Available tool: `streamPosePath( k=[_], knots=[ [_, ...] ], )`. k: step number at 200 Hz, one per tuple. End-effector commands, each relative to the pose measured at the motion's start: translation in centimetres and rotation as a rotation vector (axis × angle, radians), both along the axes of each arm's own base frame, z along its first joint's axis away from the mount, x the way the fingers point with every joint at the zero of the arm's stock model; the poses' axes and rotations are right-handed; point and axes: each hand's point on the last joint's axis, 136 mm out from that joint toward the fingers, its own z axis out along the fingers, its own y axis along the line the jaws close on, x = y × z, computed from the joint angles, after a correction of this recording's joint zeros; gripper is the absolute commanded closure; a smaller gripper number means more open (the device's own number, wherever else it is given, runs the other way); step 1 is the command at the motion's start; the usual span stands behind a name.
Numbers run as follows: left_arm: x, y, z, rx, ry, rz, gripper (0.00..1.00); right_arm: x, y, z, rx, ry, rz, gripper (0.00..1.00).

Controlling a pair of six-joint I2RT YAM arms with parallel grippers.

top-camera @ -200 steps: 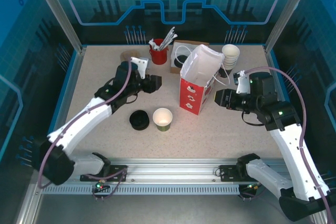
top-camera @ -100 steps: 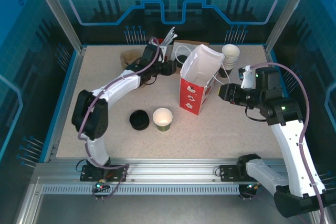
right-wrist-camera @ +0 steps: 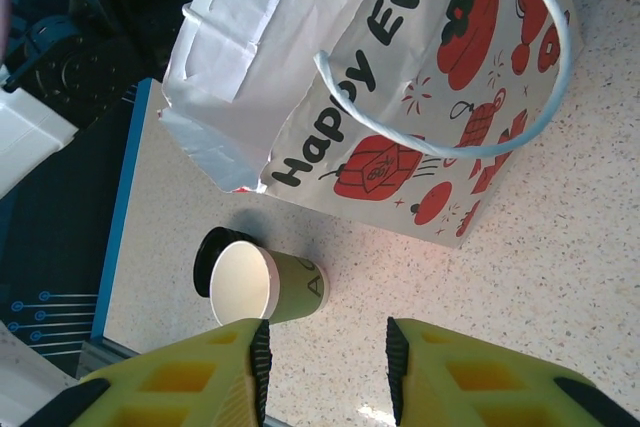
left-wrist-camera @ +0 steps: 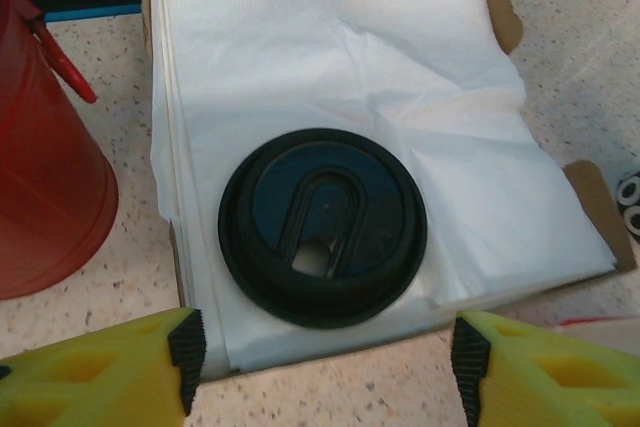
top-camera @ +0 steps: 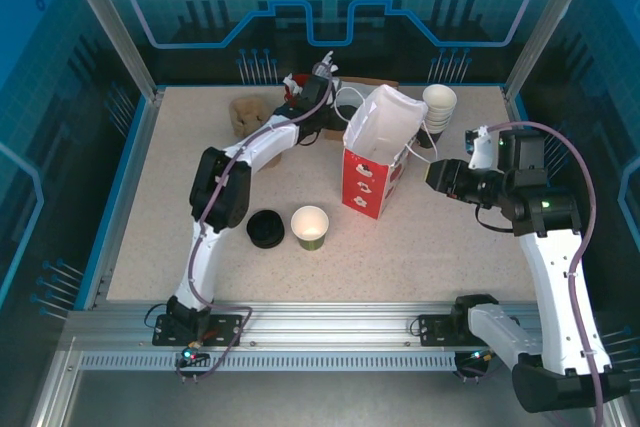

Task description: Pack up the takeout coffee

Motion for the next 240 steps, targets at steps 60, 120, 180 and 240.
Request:
streamPosePath(
  k=[60,120,180,240],
  knots=[
    [2.8,-1.3,-3.1,0.139,0.008,-0.042,0.19,0.2,-0.5,0.1,0.033,0.001,0.009,0.61],
    [3.9,-2.7,-4.5,0.168,-0.014,-0.079,0.13,0.4,-0.7,-0.8,0.052,0.021,0.003,0.61],
    [4.6,-2.7,-5.5,0.197,-0.029,-0.073,0.14,0.6,-0.7,-1.3,0.076,0.029,0.007,0.62],
    [4.6,-2.8,-5.7,0.207,-0.028,-0.072,0.23,0.8,-0.8,-1.6,0.096,0.036,0.005,0.62]
  ],
)
